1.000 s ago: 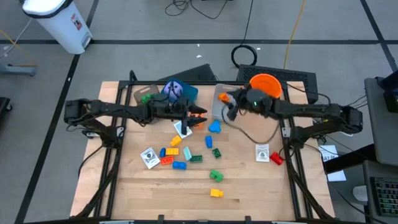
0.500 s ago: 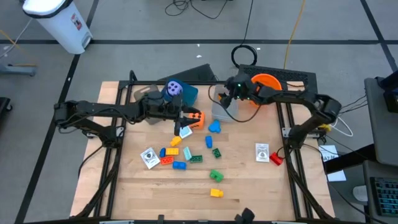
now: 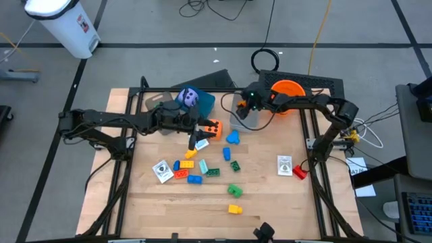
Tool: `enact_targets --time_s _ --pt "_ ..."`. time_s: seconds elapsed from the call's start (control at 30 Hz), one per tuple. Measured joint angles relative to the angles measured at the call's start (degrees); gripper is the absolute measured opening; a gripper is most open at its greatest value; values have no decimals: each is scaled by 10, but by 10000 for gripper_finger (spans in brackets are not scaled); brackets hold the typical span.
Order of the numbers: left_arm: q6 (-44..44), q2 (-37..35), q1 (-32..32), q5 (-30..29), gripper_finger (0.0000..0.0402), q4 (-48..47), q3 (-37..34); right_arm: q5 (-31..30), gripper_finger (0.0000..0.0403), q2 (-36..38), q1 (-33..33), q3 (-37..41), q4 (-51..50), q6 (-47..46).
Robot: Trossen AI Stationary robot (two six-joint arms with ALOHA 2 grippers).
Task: Pick & Place Toys
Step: Put the orange game piece into the black bin
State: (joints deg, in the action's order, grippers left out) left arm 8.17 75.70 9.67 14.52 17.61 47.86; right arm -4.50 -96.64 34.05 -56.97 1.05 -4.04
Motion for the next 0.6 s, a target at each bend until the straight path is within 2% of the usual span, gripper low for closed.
enact_targets --time_s 0.6 --pt "-16 0 0 -1 214 -10 0 -12 261 0 1 0 -30 -9"
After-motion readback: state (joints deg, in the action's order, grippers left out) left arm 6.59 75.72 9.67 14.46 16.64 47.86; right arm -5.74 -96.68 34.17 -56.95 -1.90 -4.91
